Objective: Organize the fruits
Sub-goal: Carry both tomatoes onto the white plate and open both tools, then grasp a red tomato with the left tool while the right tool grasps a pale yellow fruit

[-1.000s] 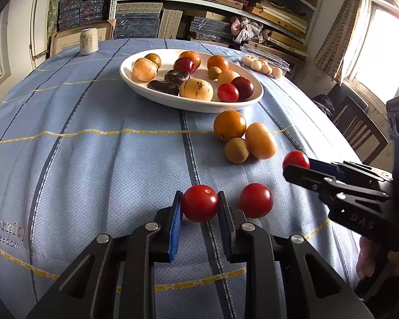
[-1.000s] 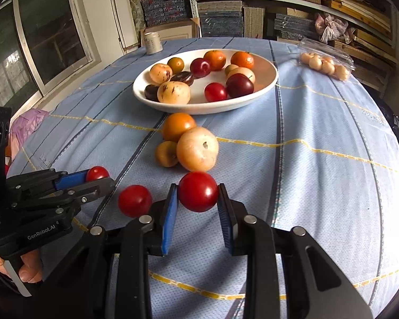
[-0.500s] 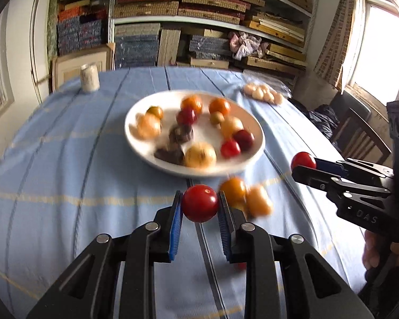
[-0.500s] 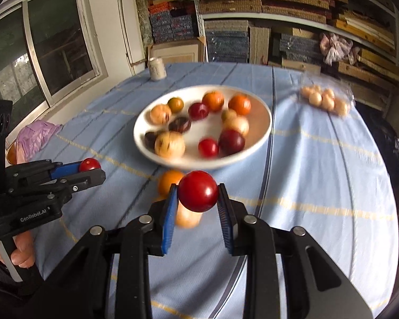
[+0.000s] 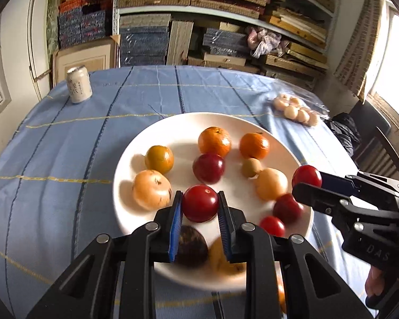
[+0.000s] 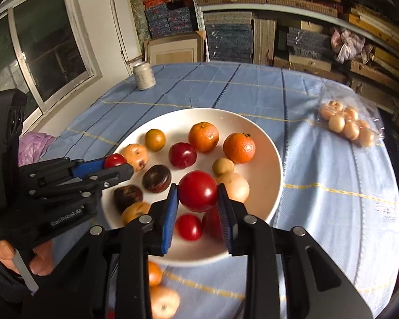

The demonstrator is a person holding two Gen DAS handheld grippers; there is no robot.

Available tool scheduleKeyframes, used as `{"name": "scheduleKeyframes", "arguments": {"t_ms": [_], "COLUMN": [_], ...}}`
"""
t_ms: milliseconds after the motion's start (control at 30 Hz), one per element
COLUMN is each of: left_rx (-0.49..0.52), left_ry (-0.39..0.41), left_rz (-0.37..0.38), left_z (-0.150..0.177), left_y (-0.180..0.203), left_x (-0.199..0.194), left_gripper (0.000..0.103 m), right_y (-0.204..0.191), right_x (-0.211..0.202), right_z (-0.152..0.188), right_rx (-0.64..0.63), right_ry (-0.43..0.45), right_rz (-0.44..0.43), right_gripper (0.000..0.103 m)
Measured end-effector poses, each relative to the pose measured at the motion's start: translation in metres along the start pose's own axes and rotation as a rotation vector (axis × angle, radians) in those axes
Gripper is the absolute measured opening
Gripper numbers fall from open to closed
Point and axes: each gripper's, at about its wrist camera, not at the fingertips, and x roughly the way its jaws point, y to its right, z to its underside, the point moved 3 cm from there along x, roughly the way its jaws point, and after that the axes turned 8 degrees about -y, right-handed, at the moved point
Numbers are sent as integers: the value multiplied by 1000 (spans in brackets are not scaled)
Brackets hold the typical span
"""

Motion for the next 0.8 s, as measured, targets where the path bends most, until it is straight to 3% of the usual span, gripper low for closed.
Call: {"name": "scheduleKeyframes", "arguments": {"t_ms": [233,333,367,433,633,800], "left_rx": [-19,-34,-39,-48,-48,-12], "left_ry": [-30,-19,-8,36,62,30], "left_rz": [-9,12,4,-27,-14,-16], "left_z": [-9,-10,-10,-10,6,49], "left_y": [-10,-14,-14,-15,-17,-10], "left_x": [26,24,20,8,-24,-39], "left_gripper": [26,46,61,73,73,75], "right_y": [-6,-5,-5,-3,-3,-17], "right_x": [33,35,34,27,-8,-30], "right_z": [-10,-10,-10,-6,18,69], "right_rx": [-35,-37,-35,-30,-12,-36], "right_ry": [-29,-26,-22,-8,19,1], "right_rz": [10,10,10,18,12,1], "right_gripper": [30,32,34,34,34,41]}}
